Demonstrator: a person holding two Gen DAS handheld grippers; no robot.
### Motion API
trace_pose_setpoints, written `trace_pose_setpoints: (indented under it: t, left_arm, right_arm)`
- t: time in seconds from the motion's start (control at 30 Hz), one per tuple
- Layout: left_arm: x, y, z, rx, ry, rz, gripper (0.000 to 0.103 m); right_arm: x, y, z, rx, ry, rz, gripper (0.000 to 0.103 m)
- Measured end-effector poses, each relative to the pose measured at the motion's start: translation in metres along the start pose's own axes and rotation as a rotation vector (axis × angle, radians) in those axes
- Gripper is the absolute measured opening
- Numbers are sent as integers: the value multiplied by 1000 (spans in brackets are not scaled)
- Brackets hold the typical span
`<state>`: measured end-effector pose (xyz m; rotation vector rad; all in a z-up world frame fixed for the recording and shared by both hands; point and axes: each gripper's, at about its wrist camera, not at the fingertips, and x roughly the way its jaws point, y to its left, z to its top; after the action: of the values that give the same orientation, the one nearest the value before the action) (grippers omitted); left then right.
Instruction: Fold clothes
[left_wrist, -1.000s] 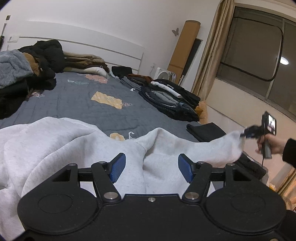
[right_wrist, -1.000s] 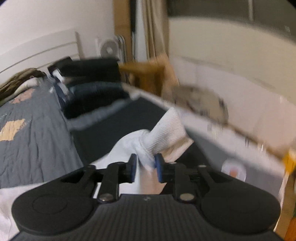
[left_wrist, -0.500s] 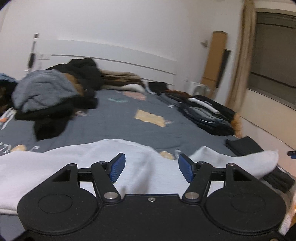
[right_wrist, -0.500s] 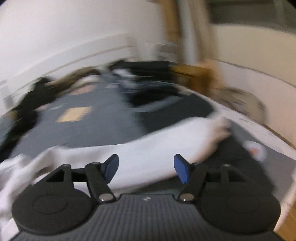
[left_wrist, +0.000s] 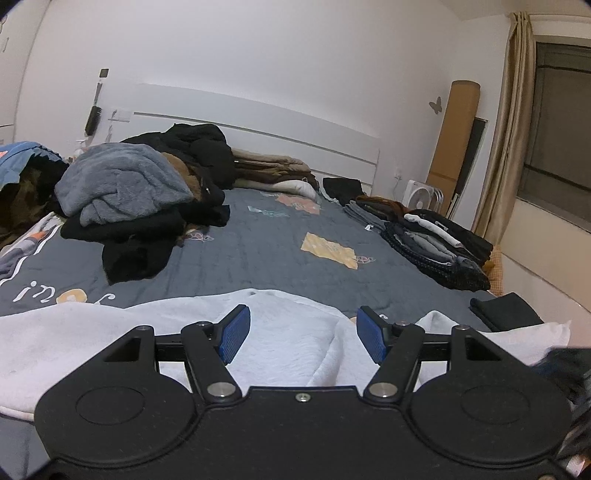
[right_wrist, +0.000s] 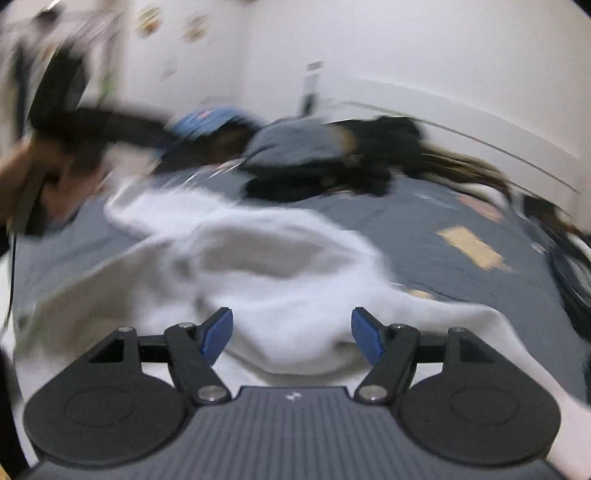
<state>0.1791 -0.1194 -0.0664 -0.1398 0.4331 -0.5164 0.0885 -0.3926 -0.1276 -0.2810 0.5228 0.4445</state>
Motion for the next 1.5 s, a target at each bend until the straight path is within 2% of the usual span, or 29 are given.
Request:
trace_pose_setpoints:
  t: [0.23,0.33,0.4,0.43,0.47,0.5,0.53,0.67,0.83,1.0,1.13,1.33,1.43,1.5]
  left_arm:
    - [1,18,-4,-11,17,25,64]
    - [4,27,-6,-20,25,37,65]
    - [6,33,-7,-34,31,42,65]
    - [7,36,-7,-39,34,44,65]
    - [8,38,-8,-42,38,45,65]
    - [8,40,-9,-43,41,46,65]
    - [9,42,-9,-44,44,47,65]
    - [11,49,-10,-66,47,42,65]
    - [17,53,-10,-93,48,32,65]
    - [29,53,-15,-79,73,27,65]
    - [37,57,-22,-81,102,45,65]
    - [40,55,-26,-59,127,51,65]
    - [41,56,-26,-58,133,56,65]
    - [41,56,-26,-59,135,61,65]
  right_arm:
    - [79,43,4,-312,114,41,70]
    - [102,47,-8,-436,172,57,70]
    - [118,48,-11,-477,208,44,62]
    - [124,47,-12,-487,215,37,47]
    - [126,39,-7,-461,211,41,26]
    - [127,31,-2,-435,207,46,20]
    - [129,24,3,-409,202,48,16]
    - [127,-34,44,-241,111,-114,12]
    - [137,-139,109,74,-3,-269,11]
    - [174,-225,142,345,-53,-379,11]
    - [217,-265,141,407,-25,-497,12]
    - [255,-308,116,590,-42,-645,15]
    - [254,-312,114,612,-70,-619,20]
    - [243,-313,118,634,-97,-578,37]
